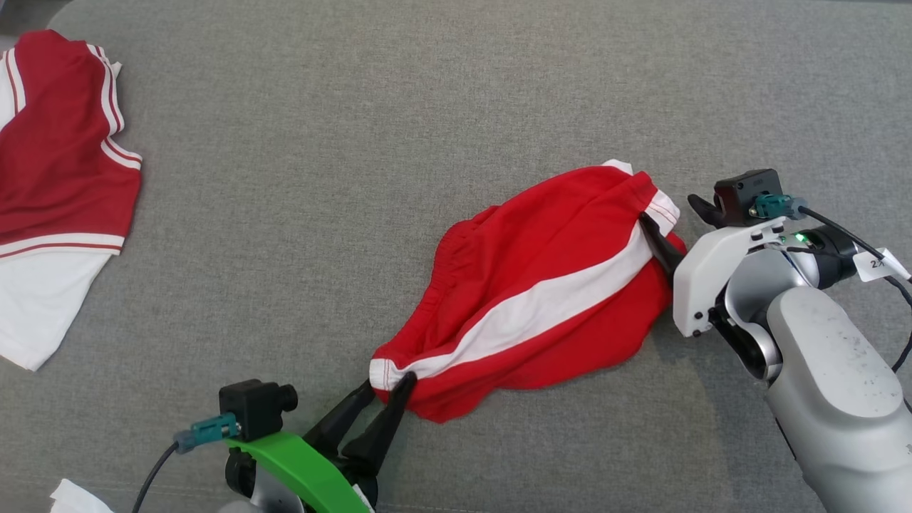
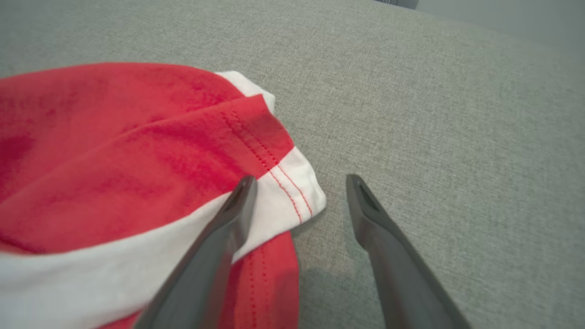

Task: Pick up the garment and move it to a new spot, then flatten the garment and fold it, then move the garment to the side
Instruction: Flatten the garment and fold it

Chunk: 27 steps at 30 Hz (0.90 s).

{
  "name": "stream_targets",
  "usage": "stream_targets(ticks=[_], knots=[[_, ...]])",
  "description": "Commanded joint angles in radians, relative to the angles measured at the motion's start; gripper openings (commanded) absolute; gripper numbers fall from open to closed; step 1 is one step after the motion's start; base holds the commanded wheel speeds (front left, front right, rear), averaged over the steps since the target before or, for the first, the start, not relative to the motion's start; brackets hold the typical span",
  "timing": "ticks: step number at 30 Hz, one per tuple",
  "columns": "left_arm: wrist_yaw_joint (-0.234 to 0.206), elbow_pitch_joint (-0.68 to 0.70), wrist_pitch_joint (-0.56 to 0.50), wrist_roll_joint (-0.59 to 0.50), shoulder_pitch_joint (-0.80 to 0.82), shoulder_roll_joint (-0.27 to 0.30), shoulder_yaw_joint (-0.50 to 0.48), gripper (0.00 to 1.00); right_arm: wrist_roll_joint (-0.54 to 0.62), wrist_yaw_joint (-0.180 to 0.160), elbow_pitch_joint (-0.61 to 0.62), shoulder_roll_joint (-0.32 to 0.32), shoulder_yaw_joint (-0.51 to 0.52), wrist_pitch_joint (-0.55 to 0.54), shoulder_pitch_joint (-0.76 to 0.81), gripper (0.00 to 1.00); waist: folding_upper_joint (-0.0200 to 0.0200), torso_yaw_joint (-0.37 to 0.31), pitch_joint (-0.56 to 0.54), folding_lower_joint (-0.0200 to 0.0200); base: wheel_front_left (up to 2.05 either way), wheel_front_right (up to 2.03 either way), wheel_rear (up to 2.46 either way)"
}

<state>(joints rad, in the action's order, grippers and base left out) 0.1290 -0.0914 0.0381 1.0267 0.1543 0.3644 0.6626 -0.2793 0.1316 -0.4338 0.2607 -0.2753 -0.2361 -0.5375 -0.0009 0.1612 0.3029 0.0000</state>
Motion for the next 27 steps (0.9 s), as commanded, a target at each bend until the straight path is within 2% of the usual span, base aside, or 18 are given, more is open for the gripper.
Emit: stream_targets(ticks=[1,2,5,6,7,9,11,13,14,15,24,26,27], knots=[[0.003,-0.005,0.011,0.005,0.023,0.011,0.001,0.72,-0.003,-0.002,-0.004,0.002,0.004,0.006,0.011,1.00,0.0009,0.000,0.003,0.0000,0.00,0.00,0.00],[0.003,-0.009,0.017,0.004,0.027,0.011,0.003,0.77,-0.003,-0.002,-0.006,0.002,0.006,0.007,0.012,1.00,0.0009,0.000,0.005,0.0000,0.00,0.00,0.00],[0.003,-0.022,0.031,-0.001,0.036,0.016,0.009,0.73,-0.008,-0.002,-0.011,-0.003,0.007,-0.002,0.014,1.00,0.0009,-0.001,0.010,0.0000,0.00,0.00,0.00],[0.003,-0.025,0.035,-0.001,0.038,0.016,0.012,0.69,-0.011,-0.002,-0.013,-0.004,0.008,-0.005,0.015,0.65,0.0009,-0.001,0.012,0.0000,0.00,0.00,0.00],[0.003,-0.028,0.037,0.001,0.041,0.016,0.016,0.66,-0.015,-0.002,-0.015,-0.005,0.007,-0.008,0.017,0.44,0.0009,-0.001,0.014,0.0000,0.00,0.00,0.00],[0.003,-0.031,0.044,0.004,0.047,0.016,0.023,0.54,-0.023,-0.002,-0.022,-0.006,0.018,-0.011,0.020,0.27,0.0009,-0.001,0.017,0.0000,0.00,0.00,0.00],[0.003,-0.035,0.051,0.008,0.051,0.017,0.031,0.50,-0.029,-0.002,-0.031,-0.011,0.029,-0.013,0.022,0.18,0.0009,-0.001,0.021,0.0000,0.00,0.00,0.00],[0.003,-0.039,0.056,0.009,0.057,0.019,0.036,0.49,-0.039,-0.002,-0.040,-0.019,0.040,-0.014,0.026,0.16,0.0009,-0.002,0.024,0.0000,0.00,0.00,0.00],[0.003,-0.041,0.061,0.009,0.060,0.019,0.039,0.48,-0.042,-0.002,-0.043,-0.022,0.043,-0.015,0.028,0.11,0.0009,-0.003,0.026,0.0000,0.00,0.00,0.00],[0.003,-0.043,0.065,0.009,0.063,0.019,0.040,0.48,-0.044,-0.002,-0.044,-0.024,0.044,-0.014,0.029,0.00,0.0009,-0.004,0.028,0.0000,0.00,0.00,0.00],[0.003,-0.058,0.106,0.000,0.081,0.032,0.044,0.40,-0.054,-0.002,-0.014,-0.039,0.076,0.053,0.037,0.00,0.0009,-0.020,0.010,0.0000,0.00,0.00,0.00],[-0.004,-0.052,0.129,-0.004,0.075,0.037,0.030,0.31,-0.070,-0.002,0.025,-0.040,0.084,0.062,0.056,0.00,0.0009,-0.026,-0.006,0.0000,0.00,0.00,0.00],[-0.009,-0.044,0.140,-0.009,0.073,0.042,0.023,0.19,-0.086,-0.002,0.053,-0.041,0.086,0.061,0.069,0.00,0.0009,-0.030,-0.014,0.0000,0.00,0.00,0.00]])
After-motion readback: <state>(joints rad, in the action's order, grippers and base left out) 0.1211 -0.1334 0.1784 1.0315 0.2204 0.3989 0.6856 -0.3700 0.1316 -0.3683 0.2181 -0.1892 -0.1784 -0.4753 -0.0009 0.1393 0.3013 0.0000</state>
